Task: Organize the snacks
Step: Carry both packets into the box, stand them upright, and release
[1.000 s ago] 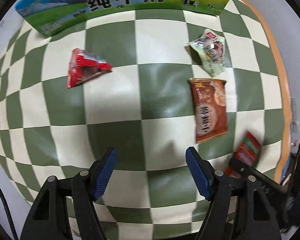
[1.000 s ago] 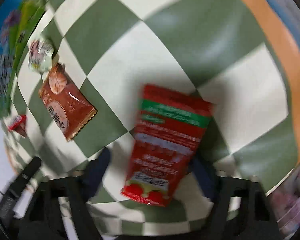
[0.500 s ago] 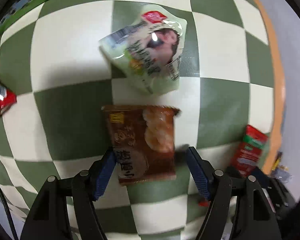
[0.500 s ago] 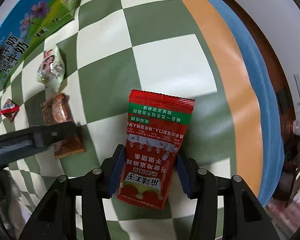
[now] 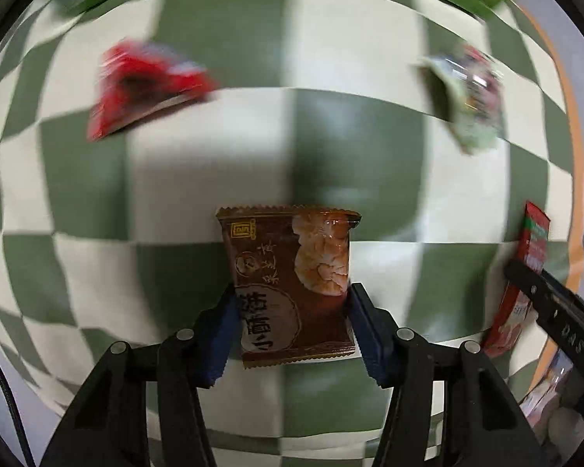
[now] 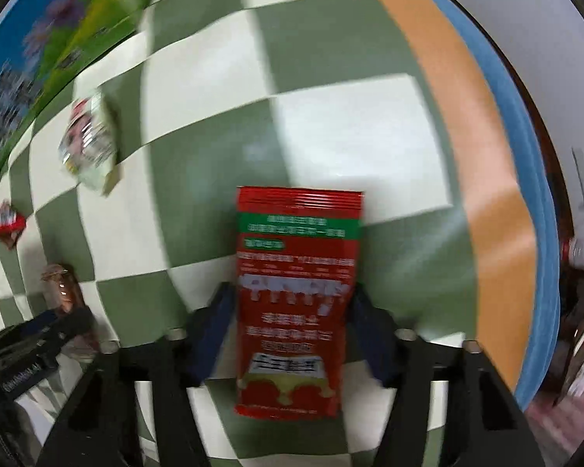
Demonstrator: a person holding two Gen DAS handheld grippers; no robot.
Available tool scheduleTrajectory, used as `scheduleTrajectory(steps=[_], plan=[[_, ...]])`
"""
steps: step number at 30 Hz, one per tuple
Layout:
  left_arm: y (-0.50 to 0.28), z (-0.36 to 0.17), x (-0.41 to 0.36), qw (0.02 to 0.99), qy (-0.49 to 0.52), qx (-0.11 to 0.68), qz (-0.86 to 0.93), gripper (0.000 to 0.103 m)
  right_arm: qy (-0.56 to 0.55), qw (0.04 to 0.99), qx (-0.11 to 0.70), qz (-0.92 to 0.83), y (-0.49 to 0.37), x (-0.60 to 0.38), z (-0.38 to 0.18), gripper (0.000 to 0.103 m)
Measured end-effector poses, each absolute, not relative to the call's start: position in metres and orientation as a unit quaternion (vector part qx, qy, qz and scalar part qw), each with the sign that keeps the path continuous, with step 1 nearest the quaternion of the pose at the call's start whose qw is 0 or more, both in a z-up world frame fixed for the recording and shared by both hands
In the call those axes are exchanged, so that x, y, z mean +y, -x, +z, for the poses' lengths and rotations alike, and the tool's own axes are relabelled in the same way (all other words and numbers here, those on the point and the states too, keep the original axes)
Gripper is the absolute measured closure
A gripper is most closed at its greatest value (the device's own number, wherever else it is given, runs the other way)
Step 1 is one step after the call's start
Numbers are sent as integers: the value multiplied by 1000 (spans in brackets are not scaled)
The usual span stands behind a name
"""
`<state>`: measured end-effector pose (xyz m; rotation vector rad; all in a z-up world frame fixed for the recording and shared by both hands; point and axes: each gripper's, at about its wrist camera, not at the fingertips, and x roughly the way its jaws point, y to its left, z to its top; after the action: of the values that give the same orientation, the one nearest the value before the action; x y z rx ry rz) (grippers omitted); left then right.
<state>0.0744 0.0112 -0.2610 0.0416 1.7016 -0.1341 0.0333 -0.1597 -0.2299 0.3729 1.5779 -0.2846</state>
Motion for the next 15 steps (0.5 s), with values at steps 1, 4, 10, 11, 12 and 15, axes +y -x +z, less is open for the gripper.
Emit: scheduleTrajectory(steps=[1, 4, 10, 11, 12, 15], plan=[[-74, -261, 20, 657, -7, 752, -51, 50, -162, 681, 705, -114, -38, -148, -228, 46], [-73, -266, 32, 656, 8, 753, -49, 49, -153, 683, 711, -67, -50, -107, -224, 47], [-76, -277, 36, 649, 13, 757, -71, 46, -146, 672, 725, -36, -65, -59, -225, 38], [-76, -277, 35, 649, 16, 757, -72, 46, -155, 670, 725, -42, -64, -58, -225, 37], [-74, -277, 36, 651, 19, 755, -73, 46, -160, 666, 727, -48, -62, -58, -225, 36], [-78, -275, 54, 658, 13, 749, -75, 50, -155, 661, 731, -62, -41, -70, -232, 36]])
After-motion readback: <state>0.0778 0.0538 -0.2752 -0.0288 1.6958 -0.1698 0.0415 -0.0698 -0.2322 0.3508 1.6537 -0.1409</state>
